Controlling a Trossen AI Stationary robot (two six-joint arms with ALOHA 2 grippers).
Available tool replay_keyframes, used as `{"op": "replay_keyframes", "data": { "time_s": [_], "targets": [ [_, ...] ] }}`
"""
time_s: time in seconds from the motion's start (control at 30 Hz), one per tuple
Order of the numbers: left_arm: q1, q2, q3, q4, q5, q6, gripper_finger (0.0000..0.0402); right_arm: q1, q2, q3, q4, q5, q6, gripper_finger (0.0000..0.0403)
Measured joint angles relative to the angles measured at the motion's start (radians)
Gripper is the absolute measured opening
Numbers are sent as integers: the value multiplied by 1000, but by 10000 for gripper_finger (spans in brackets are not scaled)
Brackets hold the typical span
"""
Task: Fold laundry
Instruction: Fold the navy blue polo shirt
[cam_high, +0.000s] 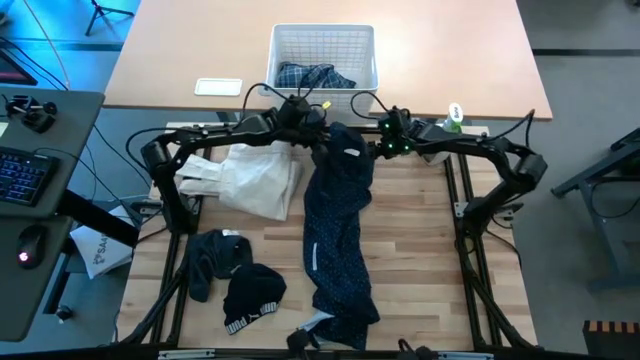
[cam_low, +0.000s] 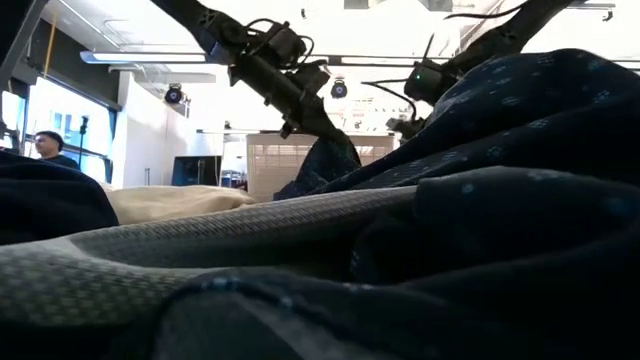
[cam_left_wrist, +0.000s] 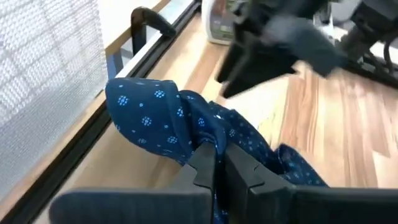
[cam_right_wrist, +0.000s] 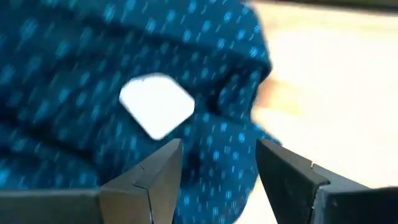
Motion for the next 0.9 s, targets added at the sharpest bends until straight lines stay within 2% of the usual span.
{"op": "replay_keyframes", "data": {
  "time_s": [0.37, 0.47, 0.57, 0.7, 0.9],
  "targets": [
    [-3, 0, 12, -48, -15, 6, 5, -66, 251, 0, 241, -22, 22, 194],
    [-2, 0, 12, -55, -37, -9, 5, -66, 298, 0, 311, -72, -33, 169],
    [-2, 0, 12, -56, -70, -11, 5, -64, 309, 1, 336, -100, -112, 117],
    [-1, -5, 17, -74, -68, 15, 5, -62, 242, -2, 317, -125, -165, 20],
    [3, -83, 59, -147, -76, 14, 5, -64, -41, -1, 265, -88, -180, 6]
  ]
}}
